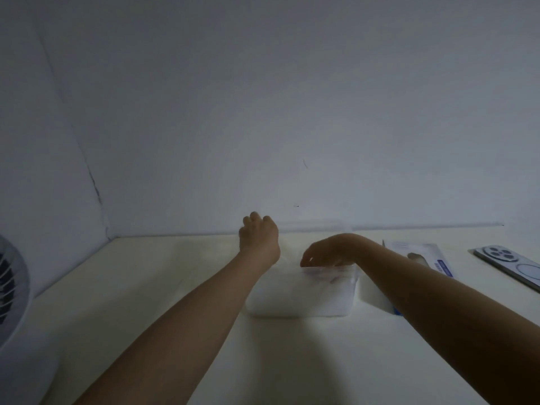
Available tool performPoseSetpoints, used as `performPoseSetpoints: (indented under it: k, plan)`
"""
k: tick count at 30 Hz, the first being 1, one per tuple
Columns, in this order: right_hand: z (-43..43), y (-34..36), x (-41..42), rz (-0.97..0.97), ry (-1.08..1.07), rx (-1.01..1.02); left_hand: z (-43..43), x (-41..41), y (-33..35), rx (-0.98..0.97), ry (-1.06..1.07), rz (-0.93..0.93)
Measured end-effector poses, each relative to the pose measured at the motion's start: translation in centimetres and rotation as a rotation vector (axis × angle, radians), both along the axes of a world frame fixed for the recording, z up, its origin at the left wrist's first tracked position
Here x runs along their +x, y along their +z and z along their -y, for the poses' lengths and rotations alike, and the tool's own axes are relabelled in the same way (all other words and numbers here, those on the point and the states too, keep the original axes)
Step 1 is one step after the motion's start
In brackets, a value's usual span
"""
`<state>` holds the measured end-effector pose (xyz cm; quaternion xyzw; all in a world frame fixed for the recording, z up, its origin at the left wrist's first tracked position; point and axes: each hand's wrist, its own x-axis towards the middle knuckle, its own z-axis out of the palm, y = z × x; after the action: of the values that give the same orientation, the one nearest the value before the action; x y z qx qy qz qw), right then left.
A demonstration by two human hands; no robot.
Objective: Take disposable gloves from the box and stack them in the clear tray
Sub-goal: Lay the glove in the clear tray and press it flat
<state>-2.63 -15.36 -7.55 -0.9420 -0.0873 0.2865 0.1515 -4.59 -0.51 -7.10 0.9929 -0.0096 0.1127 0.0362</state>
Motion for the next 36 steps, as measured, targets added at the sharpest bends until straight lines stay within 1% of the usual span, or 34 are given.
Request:
performPoseSetpoints:
  k: [1,2,3,4,5,6,7,8,9,11,12,14,16,17,19,21,24,26,28,31,33,36]
  plan:
    - [0.0,0.0,0.1,-0.061,-0.027,0.027,0.3,0.2,0.2,0.021,-0.048,0.078]
    - [0.0,-0.1,0.2,-0.099,-0.055,0.065,0.7,0.4,0.5,-0.012,-0.101,0.106]
    - [0.1,-0.2,0.4,-0.117,-0.082,0.102,1.2,0.7,0.7,-0.12,-0.145,0.058]
    - [0.0,-0.2,0.5,-0.125,-0.11,0.13,1.6,1.0,1.0,-0.273,-0.157,-0.072]
    - [0.0,-0.3,0.6,-0.129,-0.133,0.144,2.1,1.2,1.1,-0.418,-0.145,-0.272]
    - [0.0,-0.5,0.8,-0.13,-0.152,0.144,2.5,1.3,1.0,-0.522,-0.106,-0.481]
    - [0.0,-0.7,1.0,-0.129,-0.165,0.128,2.7,1.5,0.7,-0.522,-0.063,-0.649]
    - [0.0,-0.6,1.2,-0.122,-0.173,0.101,2.7,1.9,0.4,-0.445,-0.035,-0.741]
    - [0.0,-0.7,1.3,-0.106,-0.174,0.078,2.3,2.2,0.0,-0.346,-0.013,-0.774]
    - [0.4,-0.6,1.7,-0.031,-0.172,0.026,1.7,2.9,-0.5,-0.188,-0.004,-0.774]
    - [0.5,-0.5,1.8,-0.015,-0.172,0.01,1.3,3.3,-0.7,-0.148,-0.001,-0.782]
    - [0.5,-0.7,1.8,-0.083,-0.182,0.007,0.5,3.7,-0.9,-0.095,-0.015,-0.867]
    - [0.2,-0.8,1.6,-0.157,-0.162,-0.018,0.1,4.0,-1.1,-0.115,-0.018,-0.961]
    - [0.1,-0.8,1.6,-0.166,-0.152,-0.022,0.1,4.0,-1.1,-0.146,0.007,-0.963]
    - [0.2,-0.3,1.5,-0.141,-0.157,0.022,0.2,3.9,-1.0,-0.215,0.069,-0.894]
    - [0.6,0.7,1.3,-0.051,-0.178,0.116,0.4,3.9,-0.4,-0.265,0.096,-0.78]
    - [1.7,3.0,0.6,0.198,-0.247,0.4,1.5,3.6,1.1,-0.421,0.049,-0.532]
    - [3.2,4.6,-0.2,0.418,-0.26,0.478,3.0,3.1,2.5,-0.461,-0.042,-0.324]
    - [5.5,5.5,-1.1,0.575,-0.291,0.487,5.5,2.0,3.9,-0.474,-0.134,-0.154]
    - [9.8,4.8,-1.9,0.64,-0.389,0.456,10.3,0.2,5.1,-0.534,-0.266,-0.007]
    - [12.9,3.1,-2.3,0.627,-0.467,0.405,13.8,-1.1,4.8,-0.546,-0.36,0.011]
    - [17.0,0.0,-2.6,0.57,-0.563,0.299,18.4,-2.0,2.9,-0.475,-0.45,-0.081]
